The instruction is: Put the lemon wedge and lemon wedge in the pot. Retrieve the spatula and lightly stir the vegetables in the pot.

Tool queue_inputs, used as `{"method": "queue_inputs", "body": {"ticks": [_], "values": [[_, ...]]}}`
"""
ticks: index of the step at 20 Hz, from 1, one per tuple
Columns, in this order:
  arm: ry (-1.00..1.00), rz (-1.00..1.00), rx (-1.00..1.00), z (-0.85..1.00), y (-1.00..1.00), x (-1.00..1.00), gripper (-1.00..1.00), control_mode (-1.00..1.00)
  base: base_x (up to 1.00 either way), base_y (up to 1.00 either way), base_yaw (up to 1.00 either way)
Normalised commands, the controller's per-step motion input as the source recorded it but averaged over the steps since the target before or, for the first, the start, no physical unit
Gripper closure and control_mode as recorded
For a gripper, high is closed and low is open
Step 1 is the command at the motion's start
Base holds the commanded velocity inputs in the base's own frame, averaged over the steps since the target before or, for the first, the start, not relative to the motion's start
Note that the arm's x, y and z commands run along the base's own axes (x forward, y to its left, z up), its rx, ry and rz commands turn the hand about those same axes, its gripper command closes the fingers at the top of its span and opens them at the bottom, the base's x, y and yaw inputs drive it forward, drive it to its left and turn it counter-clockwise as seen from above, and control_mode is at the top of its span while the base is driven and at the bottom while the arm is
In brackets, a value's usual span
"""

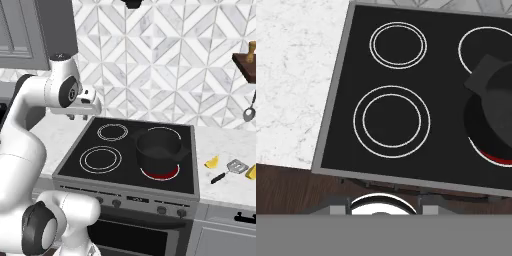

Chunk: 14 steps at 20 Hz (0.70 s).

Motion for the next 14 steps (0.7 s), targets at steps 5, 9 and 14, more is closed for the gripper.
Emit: {"method": "queue_inputs", "body": {"ticks": [5,9,14], "values": [[0.0,0.0,0.0,0.0,0.0,0.0,-1.0,1.0,0.0,-0.32,0.0],[0.0,0.0,0.0,0.0,0.0,0.0,-1.0,1.0,0.0,-0.92,-0.01],[0.0,0.0,0.0,0.0,0.0,0.0,-1.0,1.0,0.0,-0.8,-0.01]]}}
